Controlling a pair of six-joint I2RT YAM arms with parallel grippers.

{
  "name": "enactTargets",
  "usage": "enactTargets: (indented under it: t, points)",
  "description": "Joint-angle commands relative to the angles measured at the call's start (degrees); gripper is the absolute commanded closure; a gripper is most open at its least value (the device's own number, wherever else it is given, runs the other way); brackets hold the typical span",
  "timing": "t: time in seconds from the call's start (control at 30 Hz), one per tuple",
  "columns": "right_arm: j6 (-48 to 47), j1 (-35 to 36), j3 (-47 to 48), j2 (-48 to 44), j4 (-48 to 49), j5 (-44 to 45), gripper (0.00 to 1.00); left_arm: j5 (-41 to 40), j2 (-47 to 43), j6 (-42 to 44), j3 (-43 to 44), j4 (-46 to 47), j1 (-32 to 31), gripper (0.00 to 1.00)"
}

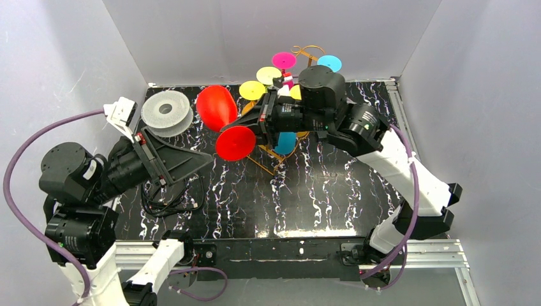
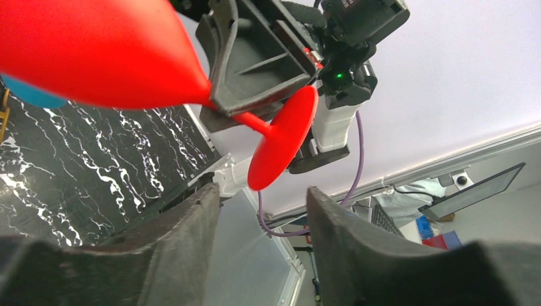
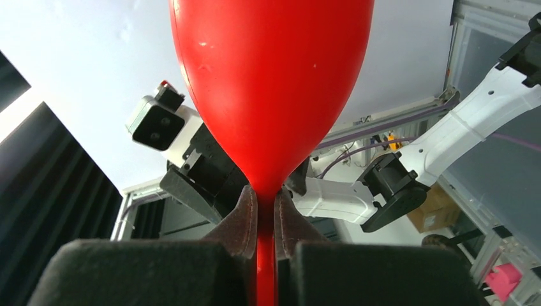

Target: Take the wine glass off the wine glass rack

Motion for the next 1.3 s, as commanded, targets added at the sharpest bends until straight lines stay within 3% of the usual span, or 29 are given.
enactTargets:
  t: [0.0,0.17,0.63,0.73,0.87,1.1,1.27]
  points:
    - [-6.8,0.4,-0.1,-4.5,3.4,0.9,0.99,2.4,-0.9,0.4,3.0,-1.4,0.1,0.39]
    - [-11.8,0.4,-1.5,-6.8,2.1,-0.2,0.99,2.5,-0.8,0.8,4.5,-4.2,0.1,0.33]
    - [-34.3,0.4,-10.9,-18.7,-1.7,-4.1,0.99,4.7,3.1,-2.0,7.7,-7.6,0.1,0.34]
    - [-39.2,0.4,-14.9,-23.0,-2.3,-4.1,0.99,5.2,4.2,-3.0,7.9,-7.7,0.1,0.13]
    - [-45.7,0.4,-17.9,-27.5,-5.4,-2.1,0.99,7.6,7.0,-4.4,9.6,-7.7,0.1,0.04]
    - [-54.7,0.4,-21.3,-31.2,-10.6,-2.7,0.99,11.1,12.7,-7.6,12.4,-2.4,0.1,0.13]
    - [-57.1,0.4,-22.1,-29.6,-11.5,-8.1,0.99,14.9,16.2,-8.3,16.6,-0.5,0.1,0.22]
